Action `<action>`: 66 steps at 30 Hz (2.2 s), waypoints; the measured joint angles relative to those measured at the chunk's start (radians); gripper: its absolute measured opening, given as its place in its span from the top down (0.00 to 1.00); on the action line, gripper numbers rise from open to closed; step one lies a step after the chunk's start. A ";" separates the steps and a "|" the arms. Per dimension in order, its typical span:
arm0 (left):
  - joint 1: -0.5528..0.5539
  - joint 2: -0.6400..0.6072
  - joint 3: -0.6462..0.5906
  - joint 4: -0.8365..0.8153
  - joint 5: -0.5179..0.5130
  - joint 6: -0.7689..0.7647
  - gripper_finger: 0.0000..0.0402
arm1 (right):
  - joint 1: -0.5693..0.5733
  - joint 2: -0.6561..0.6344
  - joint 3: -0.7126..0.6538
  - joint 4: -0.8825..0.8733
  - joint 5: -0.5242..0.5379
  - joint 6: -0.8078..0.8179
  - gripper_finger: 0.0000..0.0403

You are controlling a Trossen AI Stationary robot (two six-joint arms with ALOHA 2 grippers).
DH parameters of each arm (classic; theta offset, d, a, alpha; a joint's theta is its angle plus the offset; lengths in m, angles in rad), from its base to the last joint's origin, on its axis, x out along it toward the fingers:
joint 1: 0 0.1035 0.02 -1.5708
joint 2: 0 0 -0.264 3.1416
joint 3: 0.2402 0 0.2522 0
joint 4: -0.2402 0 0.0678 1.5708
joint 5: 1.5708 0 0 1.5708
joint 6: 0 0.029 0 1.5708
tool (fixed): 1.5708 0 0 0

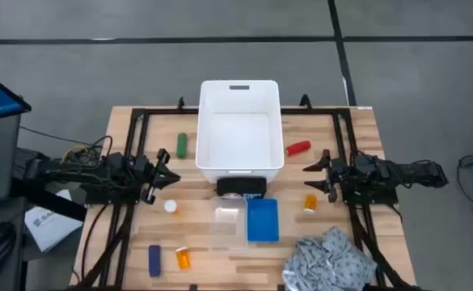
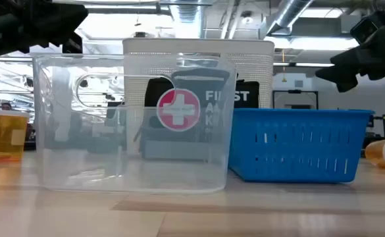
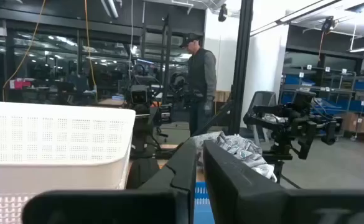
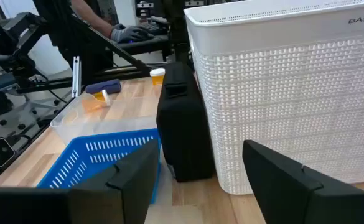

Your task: Pick & place medical supplies in basket/bin

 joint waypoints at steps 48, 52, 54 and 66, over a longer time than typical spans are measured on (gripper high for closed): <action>0.000 0.000 0.000 0.000 0.000 0.000 0.95 | 0.000 0.000 0.000 0.000 0.000 0.000 0.43; 0.000 0.002 0.000 0.001 -0.048 0.066 0.95 | 0.000 0.000 0.000 0.000 0.000 0.000 0.43; 0.000 0.006 0.000 -0.001 -0.097 0.089 0.95 | 0.000 0.000 0.000 0.000 0.000 0.000 0.43; 0.000 0.005 0.000 0.191 -0.109 -0.114 0.95 | 0.000 0.000 0.000 0.000 0.000 0.000 0.43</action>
